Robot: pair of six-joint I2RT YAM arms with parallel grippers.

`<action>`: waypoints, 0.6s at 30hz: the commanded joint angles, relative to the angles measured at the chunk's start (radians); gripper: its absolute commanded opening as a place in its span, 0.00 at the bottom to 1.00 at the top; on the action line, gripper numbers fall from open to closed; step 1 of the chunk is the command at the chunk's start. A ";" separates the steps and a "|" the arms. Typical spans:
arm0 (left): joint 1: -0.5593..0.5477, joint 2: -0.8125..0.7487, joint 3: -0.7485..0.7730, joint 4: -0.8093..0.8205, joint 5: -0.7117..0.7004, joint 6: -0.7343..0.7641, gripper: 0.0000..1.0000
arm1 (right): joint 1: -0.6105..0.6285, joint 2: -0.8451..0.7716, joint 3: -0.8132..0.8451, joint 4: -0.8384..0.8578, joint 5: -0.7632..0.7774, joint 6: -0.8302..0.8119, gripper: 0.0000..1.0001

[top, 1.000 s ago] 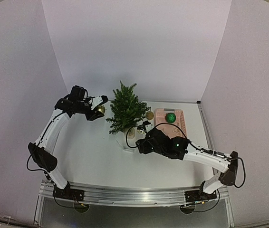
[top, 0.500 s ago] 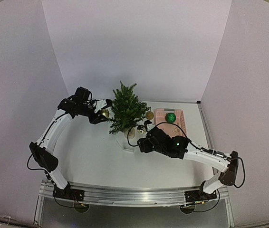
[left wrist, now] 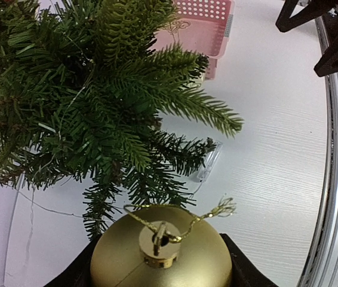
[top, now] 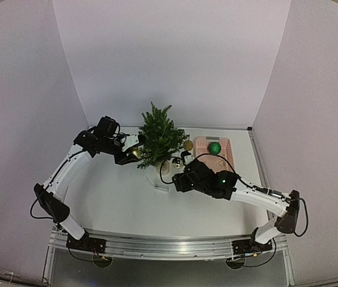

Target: Decorate the small christmas tree

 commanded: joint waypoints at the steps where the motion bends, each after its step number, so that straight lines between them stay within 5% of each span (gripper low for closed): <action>1: 0.008 0.010 0.031 0.046 0.000 -0.025 0.00 | -0.004 -0.010 0.032 0.006 -0.002 0.002 0.72; 18: -0.012 0.095 0.133 0.081 -0.068 -0.063 0.00 | -0.005 -0.007 0.038 0.006 0.001 -0.001 0.72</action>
